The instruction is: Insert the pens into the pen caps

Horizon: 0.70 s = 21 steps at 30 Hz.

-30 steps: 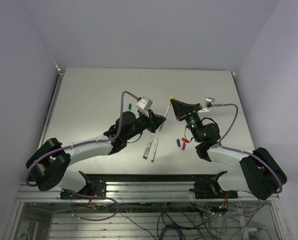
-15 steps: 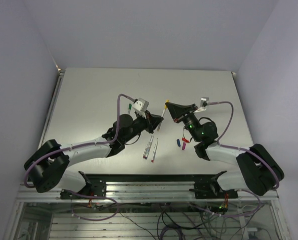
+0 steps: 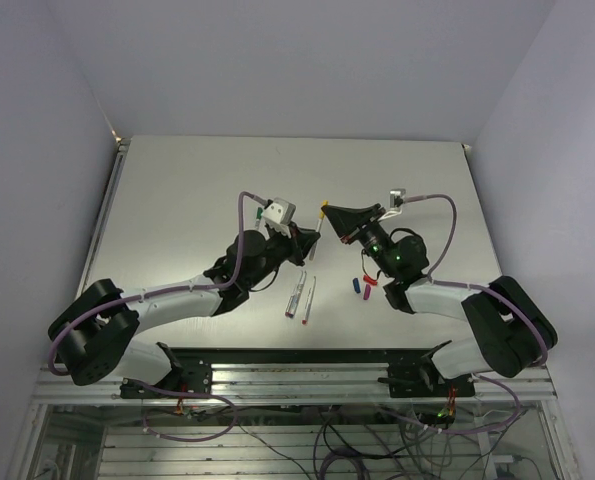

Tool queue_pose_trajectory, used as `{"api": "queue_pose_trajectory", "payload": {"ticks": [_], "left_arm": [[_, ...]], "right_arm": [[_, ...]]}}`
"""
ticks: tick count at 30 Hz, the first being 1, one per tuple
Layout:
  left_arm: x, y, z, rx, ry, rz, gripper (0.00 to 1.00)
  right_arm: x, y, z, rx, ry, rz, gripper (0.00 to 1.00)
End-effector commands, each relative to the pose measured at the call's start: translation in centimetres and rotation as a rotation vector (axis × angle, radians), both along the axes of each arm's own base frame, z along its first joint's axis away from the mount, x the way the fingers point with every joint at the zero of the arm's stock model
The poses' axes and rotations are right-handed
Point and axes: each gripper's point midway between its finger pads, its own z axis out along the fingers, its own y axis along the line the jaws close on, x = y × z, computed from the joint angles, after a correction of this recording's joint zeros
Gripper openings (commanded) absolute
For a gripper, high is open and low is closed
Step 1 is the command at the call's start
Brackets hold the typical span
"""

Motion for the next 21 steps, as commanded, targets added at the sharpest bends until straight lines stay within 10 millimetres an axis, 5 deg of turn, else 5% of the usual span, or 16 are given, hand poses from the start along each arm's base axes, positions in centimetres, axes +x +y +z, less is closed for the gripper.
{"api": "queue_pose_trajectory", "payload": {"ticks": [1,11,21], "left_arm": [[2.0,1.2,10.8,-0.278,-0.202,0.065,0.07],[2.5,1.8,13.6,-0.324,-0.266,0.048,0.07],[3.0,2.5,13.3,-0.296,-0.265,0.076,0.07]], "right_arm": [[-1.8,2.4,-5.5,-0.16,0.138,0.13,0.0],[-2.1,3.6,-8.6,-0.298,0.2,0.146,0.0],[-2.1,4.1,-9.5,-0.369,0.213,0.144,0.0]]}}
